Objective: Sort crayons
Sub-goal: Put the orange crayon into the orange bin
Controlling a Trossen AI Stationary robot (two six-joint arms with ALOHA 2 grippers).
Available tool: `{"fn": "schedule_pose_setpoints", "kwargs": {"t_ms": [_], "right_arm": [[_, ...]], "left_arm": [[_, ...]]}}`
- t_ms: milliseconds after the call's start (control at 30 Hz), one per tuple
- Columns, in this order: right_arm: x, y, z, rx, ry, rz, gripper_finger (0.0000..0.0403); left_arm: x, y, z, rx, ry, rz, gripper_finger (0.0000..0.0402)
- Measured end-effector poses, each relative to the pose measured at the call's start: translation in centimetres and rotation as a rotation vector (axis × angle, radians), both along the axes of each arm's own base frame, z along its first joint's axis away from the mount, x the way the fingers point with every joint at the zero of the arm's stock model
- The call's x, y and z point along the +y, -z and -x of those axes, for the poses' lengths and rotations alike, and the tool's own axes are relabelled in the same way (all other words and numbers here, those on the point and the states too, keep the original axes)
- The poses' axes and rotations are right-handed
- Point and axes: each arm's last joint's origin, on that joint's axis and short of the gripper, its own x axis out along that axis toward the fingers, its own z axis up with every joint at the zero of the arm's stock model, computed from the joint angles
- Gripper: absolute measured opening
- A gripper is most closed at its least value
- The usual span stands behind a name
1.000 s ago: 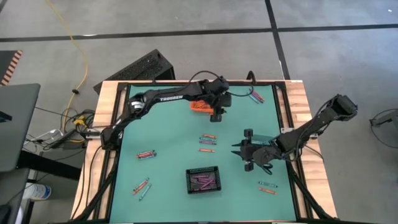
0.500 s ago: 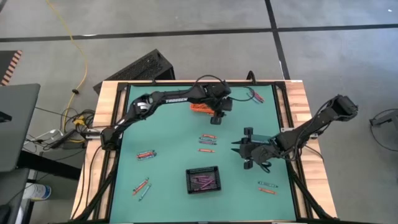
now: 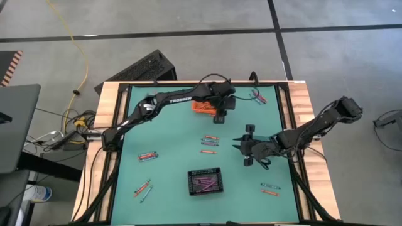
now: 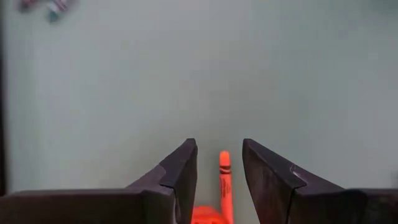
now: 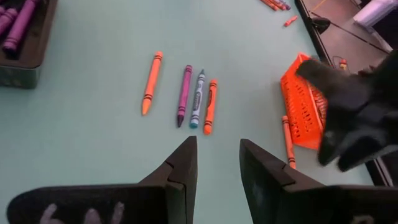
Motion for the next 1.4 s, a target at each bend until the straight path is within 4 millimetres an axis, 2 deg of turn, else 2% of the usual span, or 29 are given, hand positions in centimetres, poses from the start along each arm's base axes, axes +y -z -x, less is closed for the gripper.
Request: {"fn": "schedule_pose_setpoints", "kwargs": {"t_ms": [67, 300, 567, 967, 1133, 1400], "right_arm": [[0.0, 0.0, 0.0, 0.002, -0.004, -0.003, 0.0118], [0.1, 0.0, 0.0, 0.004, -0.010, -0.009, 0.0118], [0.1, 0.1, 0.0, 0.007, -0.019, -0.025, 0.0118], [0.2, 0.0, 0.0, 0.001, -0.019, -0.028, 0.0118], [0.2, 0.0, 0.0, 0.001, -0.019, -0.028, 0.0118], [0.2, 0.0, 0.0, 0.001, -0.019, -0.028, 0.0118]], "left_arm": [[-0.2, 1.1, -0.2, 0.027, -0.003, -0.007, 0.0118], [-1.0, 2.7, -0.9, 0.079, -0.025, -0.130, 0.0118], [-1.1, 4.1, -0.7, 0.155, -0.048, -0.136, 0.0118], [-1.2, 4.3, -0.4, 0.186, -0.044, -0.128, 0.0115], [-1.3, 4.5, -0.2, 0.211, -0.045, -0.107, 0.0087], [-1.4, 4.5, -0.2, 0.201, -0.042, -0.061, 0.0012]]}}
